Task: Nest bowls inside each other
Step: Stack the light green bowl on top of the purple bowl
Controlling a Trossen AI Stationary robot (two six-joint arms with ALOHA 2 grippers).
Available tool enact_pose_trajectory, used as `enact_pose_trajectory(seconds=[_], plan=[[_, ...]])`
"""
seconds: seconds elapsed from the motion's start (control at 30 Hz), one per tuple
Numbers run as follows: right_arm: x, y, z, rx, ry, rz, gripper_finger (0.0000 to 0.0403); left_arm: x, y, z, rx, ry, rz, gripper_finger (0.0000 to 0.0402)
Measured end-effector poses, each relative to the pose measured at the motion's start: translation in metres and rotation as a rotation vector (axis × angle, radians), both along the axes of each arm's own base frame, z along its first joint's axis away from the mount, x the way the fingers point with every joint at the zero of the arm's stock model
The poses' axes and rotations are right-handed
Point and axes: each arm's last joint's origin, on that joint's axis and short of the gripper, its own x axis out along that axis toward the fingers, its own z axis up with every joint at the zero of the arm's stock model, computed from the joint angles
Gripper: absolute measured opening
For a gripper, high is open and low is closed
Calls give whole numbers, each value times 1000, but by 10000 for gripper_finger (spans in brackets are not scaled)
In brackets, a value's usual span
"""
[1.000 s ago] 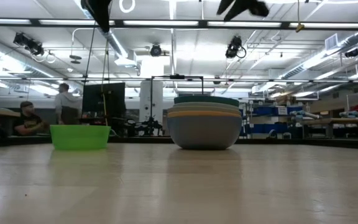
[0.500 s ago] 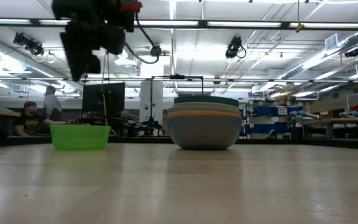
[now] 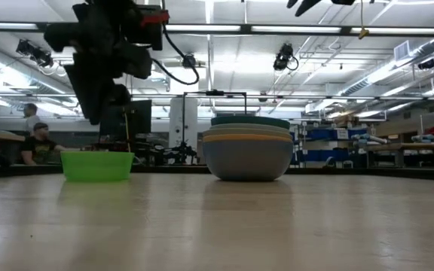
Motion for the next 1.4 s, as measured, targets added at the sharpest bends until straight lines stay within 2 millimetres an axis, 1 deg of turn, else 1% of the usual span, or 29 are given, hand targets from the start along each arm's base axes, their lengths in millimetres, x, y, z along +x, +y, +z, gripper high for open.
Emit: enact_pose_trajectory(seconds=[0.13, 0.3, 0.43, 0.67, 0.9, 1.23, 1.33, 1.4], plan=[[14, 1, -6, 21, 5, 23, 100, -3, 0, -12, 34, 19, 4, 104], [21, 2, -1, 8, -85, 22, 100, -3, 0, -18, 19, 8, 18, 104], [20, 1, 3, 3, -118, 19, 100, -3, 0, -18, 17, 10, 18, 104], [20, 1, 3, 10, -119, 11, 100, -2, 0, -19, 7, 12, 17, 104], [20, 2, 3, 15, -124, 7, 100, 4, 3, -32, 68, 76, 49, 104], [21, 2, 3, 22, -129, 3, 100, 15, 5, -44, 41, 80, 101, 104], [21, 2, 3, 29, -130, 2, 100, 16, 5, -45, 43, 66, 103, 104], [21, 2, 3, 30, -131, 1, 100, 15, 5, -49, 44, 68, 108, 104]])
